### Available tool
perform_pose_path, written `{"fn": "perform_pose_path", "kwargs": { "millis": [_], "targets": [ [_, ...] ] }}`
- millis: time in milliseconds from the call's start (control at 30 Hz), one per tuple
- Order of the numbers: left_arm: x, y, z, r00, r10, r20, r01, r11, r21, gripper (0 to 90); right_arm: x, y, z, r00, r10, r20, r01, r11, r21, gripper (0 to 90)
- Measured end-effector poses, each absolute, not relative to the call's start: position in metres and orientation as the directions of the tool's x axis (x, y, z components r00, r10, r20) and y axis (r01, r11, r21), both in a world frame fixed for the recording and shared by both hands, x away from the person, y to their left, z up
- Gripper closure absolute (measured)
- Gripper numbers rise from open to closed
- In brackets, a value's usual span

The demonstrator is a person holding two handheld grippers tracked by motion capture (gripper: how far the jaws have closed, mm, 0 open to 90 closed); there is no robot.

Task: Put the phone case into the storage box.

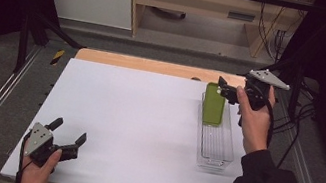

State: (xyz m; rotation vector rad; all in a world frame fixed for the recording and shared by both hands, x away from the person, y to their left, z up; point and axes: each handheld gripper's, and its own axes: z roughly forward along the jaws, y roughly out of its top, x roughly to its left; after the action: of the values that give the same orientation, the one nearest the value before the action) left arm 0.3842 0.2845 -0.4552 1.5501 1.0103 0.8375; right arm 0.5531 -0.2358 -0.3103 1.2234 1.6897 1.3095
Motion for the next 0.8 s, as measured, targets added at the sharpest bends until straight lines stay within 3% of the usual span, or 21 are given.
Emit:
{"fn": "perform_pose_path", "kwargs": {
  "millis": [800],
  "targets": [
    [0.373,0.299,-0.455,0.409,0.913,-0.01,0.183,-0.071,0.98,2.7,0.519,-0.283,-0.311,-0.296,0.953,0.064,0.268,0.018,0.963,4.0]
  ]
}}
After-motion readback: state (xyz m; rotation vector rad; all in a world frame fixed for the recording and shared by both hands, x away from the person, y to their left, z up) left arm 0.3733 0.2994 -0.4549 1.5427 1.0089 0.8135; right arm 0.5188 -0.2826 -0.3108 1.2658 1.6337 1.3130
